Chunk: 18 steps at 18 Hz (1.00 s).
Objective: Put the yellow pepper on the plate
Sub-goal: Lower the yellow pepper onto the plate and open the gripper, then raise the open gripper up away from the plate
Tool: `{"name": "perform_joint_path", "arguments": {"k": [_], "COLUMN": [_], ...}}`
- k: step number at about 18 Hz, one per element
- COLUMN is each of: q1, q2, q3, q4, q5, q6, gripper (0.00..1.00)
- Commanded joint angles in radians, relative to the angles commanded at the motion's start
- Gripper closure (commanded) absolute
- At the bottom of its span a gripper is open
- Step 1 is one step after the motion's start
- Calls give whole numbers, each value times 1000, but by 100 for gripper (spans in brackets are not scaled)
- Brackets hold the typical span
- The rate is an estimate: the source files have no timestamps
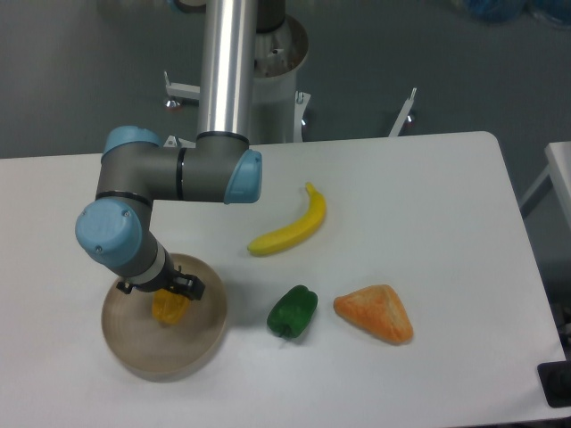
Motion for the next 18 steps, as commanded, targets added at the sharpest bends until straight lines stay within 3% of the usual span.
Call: {"name": "perform_joint_path", "arguments": {"k": [6, 18], "q1": [84, 366], "q2": [58, 97], "q3": [-3, 0], "q4": [-5, 9], "q5": [0, 0], "q6": [83, 530], "gripper": [0, 0]}}
